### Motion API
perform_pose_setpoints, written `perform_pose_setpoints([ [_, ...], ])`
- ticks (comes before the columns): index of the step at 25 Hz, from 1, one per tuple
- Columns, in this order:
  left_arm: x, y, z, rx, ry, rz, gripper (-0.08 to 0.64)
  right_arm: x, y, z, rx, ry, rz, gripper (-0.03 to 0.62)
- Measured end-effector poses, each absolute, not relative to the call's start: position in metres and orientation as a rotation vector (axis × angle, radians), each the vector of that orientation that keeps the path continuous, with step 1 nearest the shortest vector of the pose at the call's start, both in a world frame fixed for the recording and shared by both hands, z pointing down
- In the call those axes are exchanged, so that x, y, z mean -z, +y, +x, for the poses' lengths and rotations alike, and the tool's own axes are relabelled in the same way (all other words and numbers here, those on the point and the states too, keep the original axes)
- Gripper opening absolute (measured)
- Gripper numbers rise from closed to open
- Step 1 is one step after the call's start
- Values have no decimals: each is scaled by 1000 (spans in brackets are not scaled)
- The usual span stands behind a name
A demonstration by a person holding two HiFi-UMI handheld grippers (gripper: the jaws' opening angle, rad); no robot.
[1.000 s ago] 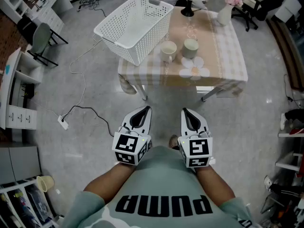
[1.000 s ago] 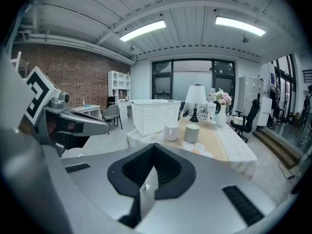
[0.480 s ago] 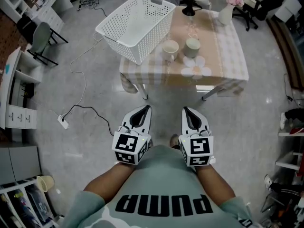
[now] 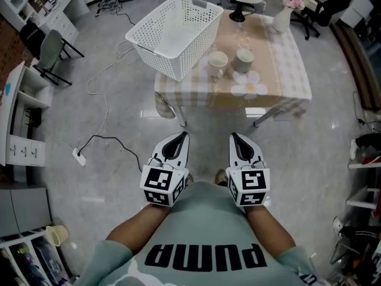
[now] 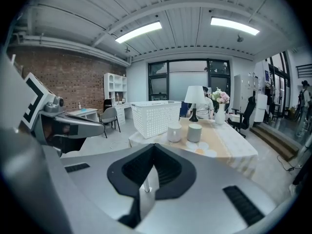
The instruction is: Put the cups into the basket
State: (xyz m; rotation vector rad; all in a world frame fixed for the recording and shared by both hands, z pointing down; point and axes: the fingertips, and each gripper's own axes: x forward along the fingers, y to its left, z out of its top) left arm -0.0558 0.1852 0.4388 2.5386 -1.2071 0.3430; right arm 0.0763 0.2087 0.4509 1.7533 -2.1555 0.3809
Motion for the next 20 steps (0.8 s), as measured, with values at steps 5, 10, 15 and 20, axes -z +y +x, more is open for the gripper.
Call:
perform_pose_setpoints([
  [5,-438,186,-75,-321,-1191,2550,3,-447,211,57,-350,-2135,1774,12],
  [10,-439,189,-93,-297,-1175,2558,3,-443,212,38,-318,-2113,1794,12],
  [15,-443,186,-107,-286,-1176,2537,3,-442,209,28,-302,-2102,1791,12],
  [20,-445,175,-108,-287,-1192,2525,3,-443,195,28,-300,-2110,1781,12],
])
